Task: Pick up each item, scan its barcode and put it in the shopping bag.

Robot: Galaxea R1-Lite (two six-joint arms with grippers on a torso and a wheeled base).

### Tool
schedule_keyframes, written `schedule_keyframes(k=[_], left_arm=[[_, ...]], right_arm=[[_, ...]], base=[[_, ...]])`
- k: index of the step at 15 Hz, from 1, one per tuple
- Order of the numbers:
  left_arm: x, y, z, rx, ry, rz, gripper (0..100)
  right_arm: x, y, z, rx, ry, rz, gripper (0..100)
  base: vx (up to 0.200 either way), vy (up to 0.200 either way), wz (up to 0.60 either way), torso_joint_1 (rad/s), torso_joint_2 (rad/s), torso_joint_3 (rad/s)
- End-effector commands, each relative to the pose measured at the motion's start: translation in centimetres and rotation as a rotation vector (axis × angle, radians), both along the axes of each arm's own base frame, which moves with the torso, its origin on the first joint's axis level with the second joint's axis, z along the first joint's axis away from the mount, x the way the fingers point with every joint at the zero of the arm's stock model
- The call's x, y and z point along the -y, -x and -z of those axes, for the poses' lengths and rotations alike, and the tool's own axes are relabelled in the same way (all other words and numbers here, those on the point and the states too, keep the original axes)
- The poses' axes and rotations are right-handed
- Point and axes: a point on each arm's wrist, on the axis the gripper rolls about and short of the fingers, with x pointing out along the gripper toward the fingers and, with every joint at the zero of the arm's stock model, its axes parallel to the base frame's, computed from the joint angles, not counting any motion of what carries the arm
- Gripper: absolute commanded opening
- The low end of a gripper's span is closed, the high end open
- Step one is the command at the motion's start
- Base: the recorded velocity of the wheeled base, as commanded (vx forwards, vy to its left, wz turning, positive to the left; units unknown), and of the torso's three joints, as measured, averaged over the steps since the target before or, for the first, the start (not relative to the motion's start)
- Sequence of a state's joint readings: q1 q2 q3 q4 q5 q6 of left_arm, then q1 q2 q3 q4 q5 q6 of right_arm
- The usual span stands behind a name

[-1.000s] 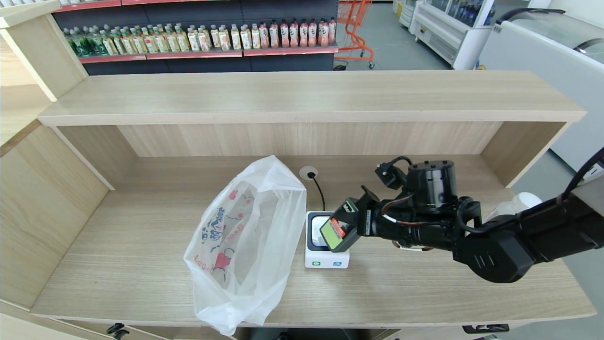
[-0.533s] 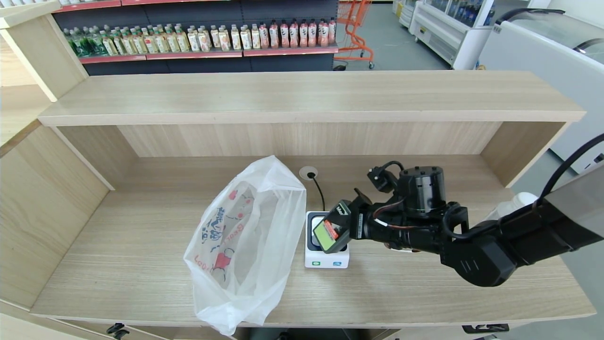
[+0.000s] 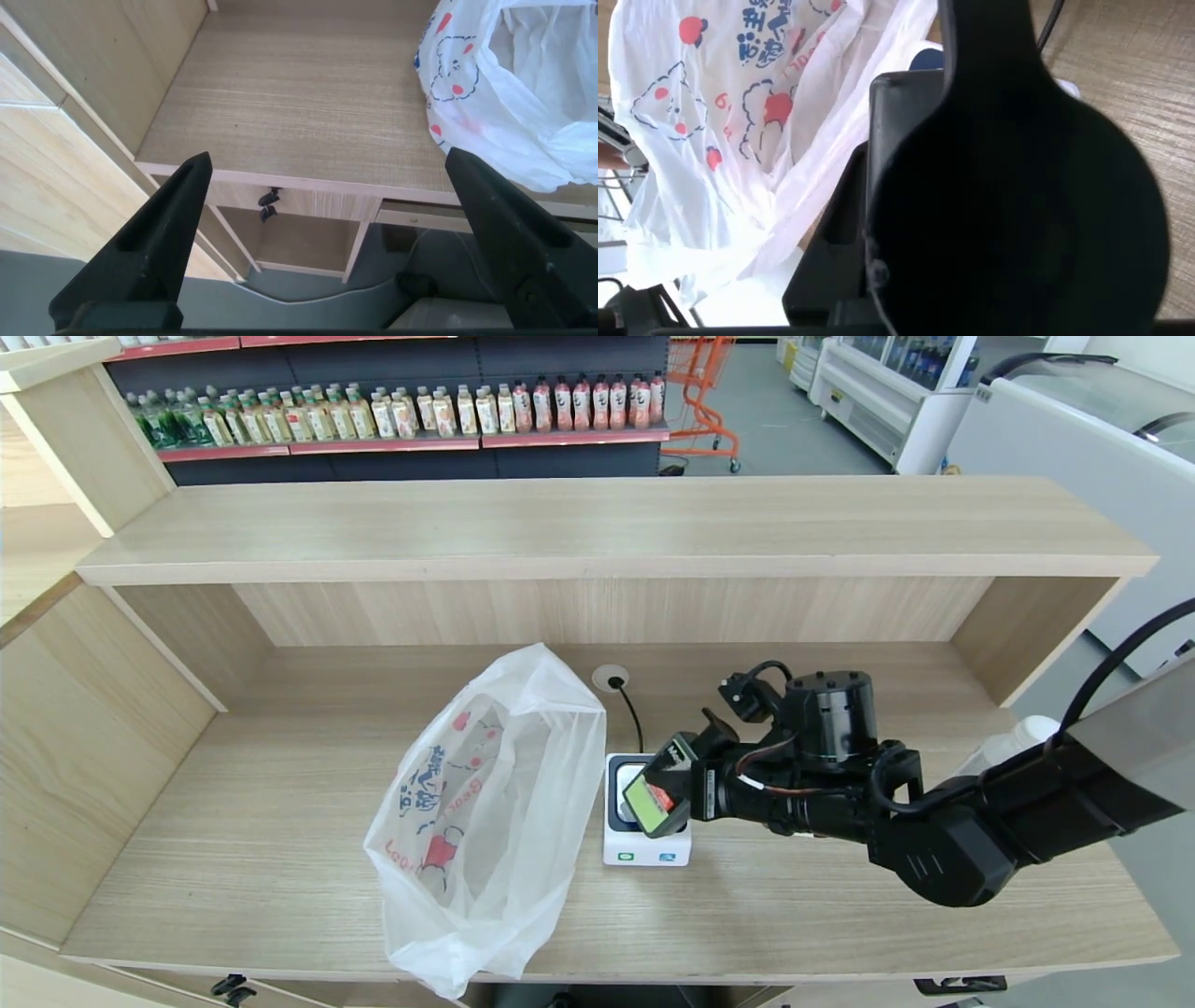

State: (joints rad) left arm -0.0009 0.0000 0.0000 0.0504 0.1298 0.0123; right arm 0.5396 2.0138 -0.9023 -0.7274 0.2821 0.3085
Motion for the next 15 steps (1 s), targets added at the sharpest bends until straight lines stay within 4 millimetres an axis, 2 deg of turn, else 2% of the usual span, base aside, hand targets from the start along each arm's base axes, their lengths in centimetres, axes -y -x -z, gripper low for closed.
schedule_keyframes(k=[1,2,3,4,5,6,7,9,11,15], left_arm=[[0.0,0.0,0.0,0.000,0.000,0.000,100],[0.0,0.0,0.0,0.000,0.000,0.000,100],[0.0,0.0,0.0,0.000,0.000,0.000,100],[0.0,0.0,0.0,0.000,0.000,0.000,100],[0.0,0.0,0.0,0.000,0.000,-0.001,100],[0.0,0.0,0.0,0.000,-0.001,-0.001,100],[0.0,0.0,0.0,0.000,0.000,-0.001,100],[0.0,0.0,0.0,0.000,0.000,0.000,100],[0.0,0.0,0.0,0.000,0.000,-0.001,100],[0.0,0.0,0.0,0.000,0.000,0.000,100]], right_arm=[[-0.2,0.3,-2.9,0.058,-0.095,0.000,0],[-0.3,1.4,-6.8,0.086,-0.214,0.002,0],[-0.1,1.8,-7.6,0.099,-0.223,0.001,0],[1.2,3.5,-10.3,0.155,-0.228,-0.002,0],[1.8,4.3,-10.9,0.169,-0.211,-0.002,0],[3.9,5.8,-11.2,0.204,-0.135,0.012,0],[4.6,6.3,-10.9,0.218,-0.101,0.015,0],[7.1,7.1,-9.0,0.267,0.038,0.033,0],[7.8,8.1,-8.6,0.269,0.053,0.036,0],[7.9,8.3,-8.8,0.256,0.028,0.046,0]], base=[[0.000,0.000,0.00,0.000,0.00,0.000],[0.000,0.000,0.00,0.000,0.00,0.000],[0.000,0.000,0.00,0.000,0.00,0.000],[0.000,0.000,0.00,0.000,0.00,0.000],[0.000,0.000,0.00,0.000,0.00,0.000],[0.000,0.000,0.00,0.000,0.00,0.000],[0.000,0.000,0.00,0.000,0.00,0.000],[0.000,0.000,0.00,0.000,0.00,0.000],[0.000,0.000,0.00,0.000,0.00,0.000],[0.000,0.000,0.00,0.000,0.00,0.000]])
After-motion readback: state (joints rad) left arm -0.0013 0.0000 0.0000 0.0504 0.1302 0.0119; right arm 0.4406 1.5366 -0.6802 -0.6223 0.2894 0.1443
